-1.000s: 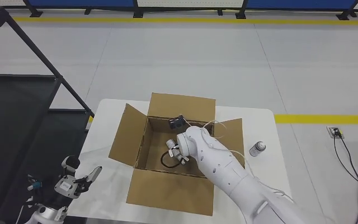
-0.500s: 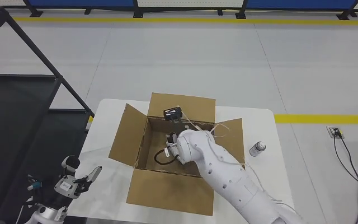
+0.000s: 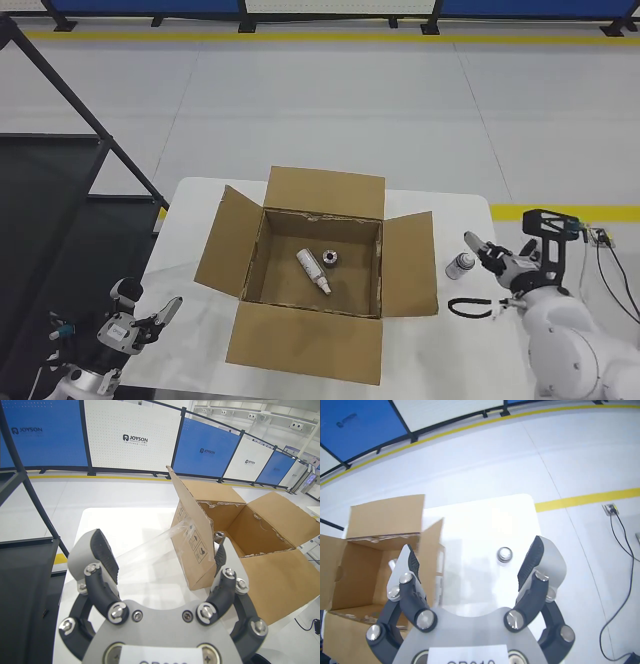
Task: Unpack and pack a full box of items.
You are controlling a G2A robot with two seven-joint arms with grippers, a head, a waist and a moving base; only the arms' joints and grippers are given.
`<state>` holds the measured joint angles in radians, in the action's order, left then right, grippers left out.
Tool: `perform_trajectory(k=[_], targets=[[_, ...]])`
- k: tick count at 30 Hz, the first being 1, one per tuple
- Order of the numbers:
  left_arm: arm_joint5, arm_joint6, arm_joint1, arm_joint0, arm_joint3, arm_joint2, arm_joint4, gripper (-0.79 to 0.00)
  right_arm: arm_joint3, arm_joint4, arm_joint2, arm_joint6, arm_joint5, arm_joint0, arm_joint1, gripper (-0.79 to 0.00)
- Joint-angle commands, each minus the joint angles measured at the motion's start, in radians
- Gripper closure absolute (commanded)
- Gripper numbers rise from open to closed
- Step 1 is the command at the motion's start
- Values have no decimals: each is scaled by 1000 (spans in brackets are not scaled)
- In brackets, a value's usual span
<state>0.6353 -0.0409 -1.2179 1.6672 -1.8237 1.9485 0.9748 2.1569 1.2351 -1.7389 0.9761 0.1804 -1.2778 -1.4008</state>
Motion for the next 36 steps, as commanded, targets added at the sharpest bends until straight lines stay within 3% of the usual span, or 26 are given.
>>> perform_trajectory(k=[1,9,19,20,22,24,25,26,32,36], targets=[[0,0,0,0,0,0,0,-785,-108,-22,-65,34,-58,25,9,-785],[0,0,0,0,0,0,0,-785,-492,42,-22,98,-188,192,33,-785],[0,0,0,0,0,0,0,-785,-692,97,95,83,-194,312,36,-785],[0,0,0,0,0,0,0,-785,-713,107,104,80,-188,324,37,-748],[0,0,0,0,0,0,0,-785,-756,104,119,80,-187,352,37,-369],[0,0,0,0,0,0,0,-785,-793,101,124,77,-188,376,38,-191],[0,0,0,0,0,0,0,-785,-808,99,126,76,-188,385,39,-65],[0,0,0,0,0,0,0,-785,-820,99,128,76,-188,393,40,0],[0,0,0,0,0,0,0,-785,-844,95,132,86,-173,414,45,0],[0,0,0,0,0,0,0,-785,-776,76,109,75,-144,390,50,0]])
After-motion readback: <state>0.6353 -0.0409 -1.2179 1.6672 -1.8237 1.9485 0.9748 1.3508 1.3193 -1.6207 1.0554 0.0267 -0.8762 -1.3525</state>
